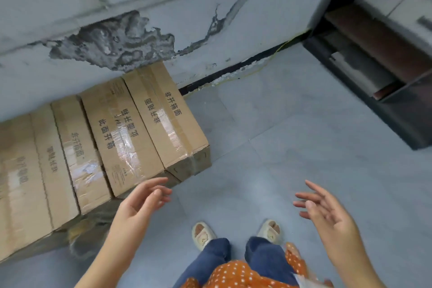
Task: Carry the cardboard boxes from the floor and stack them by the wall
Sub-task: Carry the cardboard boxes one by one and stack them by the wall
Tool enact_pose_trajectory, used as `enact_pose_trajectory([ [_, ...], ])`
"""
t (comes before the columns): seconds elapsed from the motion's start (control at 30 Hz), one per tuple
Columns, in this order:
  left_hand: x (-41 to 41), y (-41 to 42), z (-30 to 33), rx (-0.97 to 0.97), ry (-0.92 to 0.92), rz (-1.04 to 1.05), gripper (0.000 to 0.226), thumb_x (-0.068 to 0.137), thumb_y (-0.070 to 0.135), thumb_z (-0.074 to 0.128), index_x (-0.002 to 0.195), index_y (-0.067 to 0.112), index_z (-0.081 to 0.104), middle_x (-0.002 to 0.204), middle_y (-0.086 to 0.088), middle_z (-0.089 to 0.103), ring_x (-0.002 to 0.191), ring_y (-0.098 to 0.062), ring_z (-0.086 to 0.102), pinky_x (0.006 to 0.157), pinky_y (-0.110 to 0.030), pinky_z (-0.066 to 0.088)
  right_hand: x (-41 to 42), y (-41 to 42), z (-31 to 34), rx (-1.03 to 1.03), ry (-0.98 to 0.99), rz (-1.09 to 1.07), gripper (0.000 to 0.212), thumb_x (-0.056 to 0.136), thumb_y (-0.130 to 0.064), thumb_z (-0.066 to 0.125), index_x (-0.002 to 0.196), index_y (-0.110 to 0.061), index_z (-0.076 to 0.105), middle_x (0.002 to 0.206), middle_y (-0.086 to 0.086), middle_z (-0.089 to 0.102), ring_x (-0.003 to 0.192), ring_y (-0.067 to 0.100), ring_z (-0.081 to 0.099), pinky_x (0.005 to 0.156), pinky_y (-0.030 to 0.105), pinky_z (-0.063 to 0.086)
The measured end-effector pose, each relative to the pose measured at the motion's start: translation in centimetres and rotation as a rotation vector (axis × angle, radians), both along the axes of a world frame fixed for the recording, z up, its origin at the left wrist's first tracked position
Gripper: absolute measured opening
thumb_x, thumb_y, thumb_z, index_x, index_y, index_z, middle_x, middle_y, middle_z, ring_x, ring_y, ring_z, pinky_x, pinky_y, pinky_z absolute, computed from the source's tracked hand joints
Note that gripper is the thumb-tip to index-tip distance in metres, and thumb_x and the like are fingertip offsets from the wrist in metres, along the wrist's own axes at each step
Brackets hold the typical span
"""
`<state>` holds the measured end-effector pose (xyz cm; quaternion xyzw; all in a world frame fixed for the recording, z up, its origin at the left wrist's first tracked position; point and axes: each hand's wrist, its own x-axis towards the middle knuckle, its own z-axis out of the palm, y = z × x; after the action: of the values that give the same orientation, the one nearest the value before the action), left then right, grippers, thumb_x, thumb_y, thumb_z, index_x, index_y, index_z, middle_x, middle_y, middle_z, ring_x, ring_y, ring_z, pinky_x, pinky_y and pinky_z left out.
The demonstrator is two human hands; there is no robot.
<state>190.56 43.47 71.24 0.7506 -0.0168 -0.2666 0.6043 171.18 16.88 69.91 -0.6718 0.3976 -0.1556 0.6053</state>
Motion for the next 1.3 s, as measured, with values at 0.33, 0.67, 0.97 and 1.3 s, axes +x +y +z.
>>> enact_pose_trajectory([
  [0.33, -6.7, -10.2, 1.1, -0.103, 0.032, -0.445, 0.023, 0.093, 0.005, 0.048, 0.104, 0.01, 0.067, 0.09, -0.014, 0.071, 0.086, -0.025, 0.067, 0.082, -0.024, 0.055, -17.2, 1.3, 1.5, -0.096, -0.013, -0.556, 0.037, 0.092, 0.009, 0.045, 0.11, -0.02, 0.06, 0.09, -0.008, 0.073, 0.079, 0.009, 0.07, 0.069, 0.018, 0.056],
  [0.67, -27.9, -23.3, 2.6, -0.127, -0.023, -0.762, 0.026, 0.095, -0.003, 0.043, 0.099, 0.006, 0.067, 0.082, -0.012, 0.071, 0.075, -0.02, 0.068, 0.078, -0.026, 0.055, -40.5, 0.1, 1.4, -0.021, -0.022, -0.902, 0.028, 0.095, -0.01, 0.046, 0.111, -0.026, 0.063, 0.099, -0.002, 0.073, 0.085, 0.014, 0.071, 0.073, 0.025, 0.058],
  [0.97, -46.4, -35.5, 5.2, -0.081, -0.144, -1.299, 0.031, 0.095, -0.001, 0.048, 0.11, 0.021, 0.063, 0.099, -0.004, 0.071, 0.091, -0.011, 0.069, 0.086, -0.037, 0.051, -55.1, -0.3, 2.9, 0.04, -0.096, -1.258, 0.026, 0.097, -0.022, 0.044, 0.114, -0.034, 0.059, 0.101, -0.009, 0.072, 0.094, 0.007, 0.068, 0.083, 0.031, 0.051],
  [1.3, -60.4, -46.7, 3.5, -0.011, -0.09, -1.537, 0.032, 0.093, -0.005, 0.047, 0.108, 0.017, 0.064, 0.101, -0.007, 0.069, 0.096, -0.022, 0.067, 0.09, -0.045, 0.049, -64.1, -4.9, 0.4, 0.188, -0.198, -1.596, 0.027, 0.099, -0.01, 0.04, 0.108, -0.026, 0.06, 0.107, 0.001, 0.065, 0.098, 0.019, 0.063, 0.074, 0.036, 0.049],
])
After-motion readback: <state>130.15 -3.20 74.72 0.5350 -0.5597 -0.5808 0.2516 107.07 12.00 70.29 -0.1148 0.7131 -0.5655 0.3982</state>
